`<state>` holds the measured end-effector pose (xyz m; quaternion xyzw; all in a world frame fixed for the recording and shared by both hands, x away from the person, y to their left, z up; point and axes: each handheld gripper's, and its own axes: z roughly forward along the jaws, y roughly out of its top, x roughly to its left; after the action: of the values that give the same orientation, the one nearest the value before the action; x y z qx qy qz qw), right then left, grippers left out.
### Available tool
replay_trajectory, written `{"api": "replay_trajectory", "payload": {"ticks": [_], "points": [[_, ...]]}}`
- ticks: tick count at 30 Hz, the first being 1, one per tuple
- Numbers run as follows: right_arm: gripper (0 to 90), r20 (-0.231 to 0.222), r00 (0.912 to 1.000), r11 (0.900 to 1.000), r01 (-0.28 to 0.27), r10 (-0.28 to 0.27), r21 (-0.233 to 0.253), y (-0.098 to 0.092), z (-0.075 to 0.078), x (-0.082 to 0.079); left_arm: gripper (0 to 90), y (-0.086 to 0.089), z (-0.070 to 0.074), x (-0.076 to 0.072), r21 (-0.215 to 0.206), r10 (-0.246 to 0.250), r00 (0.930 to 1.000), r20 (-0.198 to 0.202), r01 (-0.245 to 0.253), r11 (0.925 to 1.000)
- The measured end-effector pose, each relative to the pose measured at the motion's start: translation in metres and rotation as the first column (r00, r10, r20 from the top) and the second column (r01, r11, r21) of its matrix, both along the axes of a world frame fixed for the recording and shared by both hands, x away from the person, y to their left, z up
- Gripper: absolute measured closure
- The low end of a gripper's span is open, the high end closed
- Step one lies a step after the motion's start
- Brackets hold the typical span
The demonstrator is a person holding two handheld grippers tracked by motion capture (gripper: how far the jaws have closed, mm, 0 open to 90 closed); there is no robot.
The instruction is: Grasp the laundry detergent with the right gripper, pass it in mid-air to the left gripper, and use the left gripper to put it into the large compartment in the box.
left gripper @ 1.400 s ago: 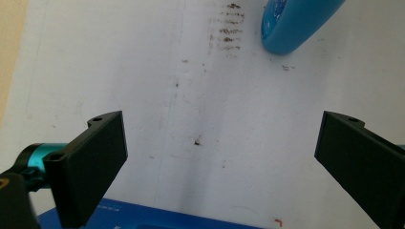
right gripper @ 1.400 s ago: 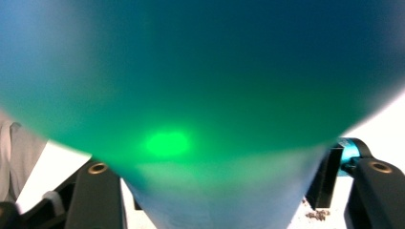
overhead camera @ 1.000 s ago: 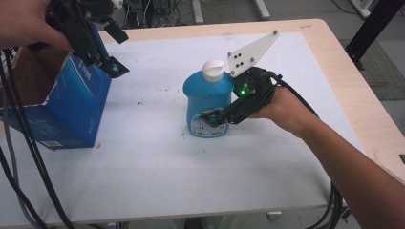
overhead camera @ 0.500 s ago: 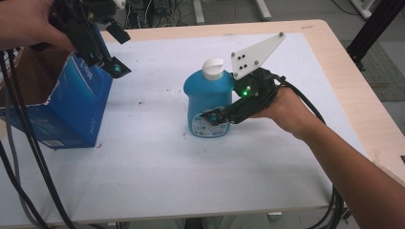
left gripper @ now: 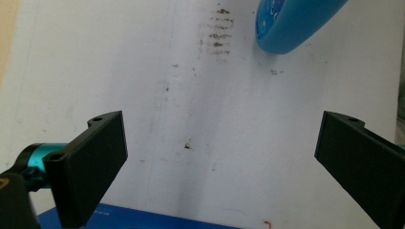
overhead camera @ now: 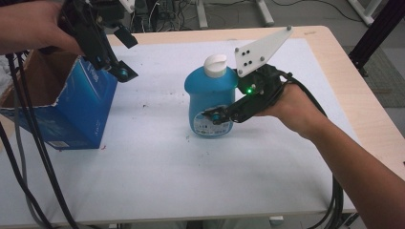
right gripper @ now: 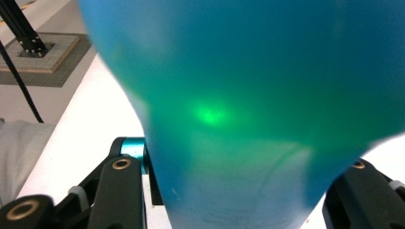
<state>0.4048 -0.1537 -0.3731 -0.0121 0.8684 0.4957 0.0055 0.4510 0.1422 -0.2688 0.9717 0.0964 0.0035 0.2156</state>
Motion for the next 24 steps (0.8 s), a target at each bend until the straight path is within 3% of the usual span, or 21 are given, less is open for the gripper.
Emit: {"api": "replay_trajectory", "payload": {"ticks": [12, 24], "points": [[46.4, 0.021, 0.9998, 1.000, 0.005, -0.004, -0.018, 0.008, 0.019, 0.003, 3.8, -0.012, 0.015, -0.021, 0.002, -0.027, 0.9989, -0.038, 0.027, 0.9996], [46.4, 0.038, 0.9992, 1.000, -0.013, 0.014, -0.026, 0.020, 0.032, 0.004, 3.8, -0.042, 0.034, -0.037, 0.025, -0.107, 0.9940, -0.023, 0.108, 0.9939]]}}
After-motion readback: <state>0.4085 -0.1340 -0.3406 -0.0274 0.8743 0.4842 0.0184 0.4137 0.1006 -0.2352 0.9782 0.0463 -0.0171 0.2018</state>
